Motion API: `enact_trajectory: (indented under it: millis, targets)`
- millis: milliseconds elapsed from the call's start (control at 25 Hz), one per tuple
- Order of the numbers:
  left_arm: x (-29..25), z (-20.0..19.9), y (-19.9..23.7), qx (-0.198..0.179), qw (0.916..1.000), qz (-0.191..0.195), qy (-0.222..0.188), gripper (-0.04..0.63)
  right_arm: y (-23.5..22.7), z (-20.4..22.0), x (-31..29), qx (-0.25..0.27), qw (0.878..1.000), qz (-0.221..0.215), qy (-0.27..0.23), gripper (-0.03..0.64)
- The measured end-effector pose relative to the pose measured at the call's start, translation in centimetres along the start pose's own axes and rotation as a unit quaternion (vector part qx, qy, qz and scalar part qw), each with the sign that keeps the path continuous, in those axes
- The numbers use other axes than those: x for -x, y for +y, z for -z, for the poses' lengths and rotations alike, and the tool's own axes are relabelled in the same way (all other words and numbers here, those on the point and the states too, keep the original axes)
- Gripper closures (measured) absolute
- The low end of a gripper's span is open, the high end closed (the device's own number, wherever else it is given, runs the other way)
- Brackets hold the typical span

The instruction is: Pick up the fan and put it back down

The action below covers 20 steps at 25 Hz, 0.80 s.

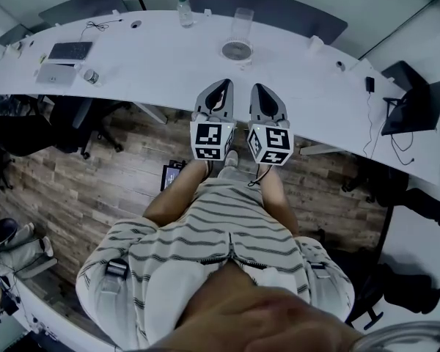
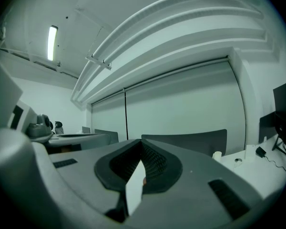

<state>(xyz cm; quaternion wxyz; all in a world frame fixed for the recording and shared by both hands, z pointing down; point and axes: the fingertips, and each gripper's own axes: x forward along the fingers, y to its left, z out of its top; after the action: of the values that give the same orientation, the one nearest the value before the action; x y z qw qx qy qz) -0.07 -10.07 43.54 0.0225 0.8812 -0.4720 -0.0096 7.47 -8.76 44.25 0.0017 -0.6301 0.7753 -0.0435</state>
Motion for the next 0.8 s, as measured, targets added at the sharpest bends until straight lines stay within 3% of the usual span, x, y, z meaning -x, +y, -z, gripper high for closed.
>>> enact_trajectory:
  millis: [800]
  targets:
    - [-14.0, -1.6, 2.7, -0.018, 0.9994, -0.030, 0.005, 0.588, -8.1, -2.3, -12.5, -0.008, 1.000, -0.026, 0.000, 0.604]
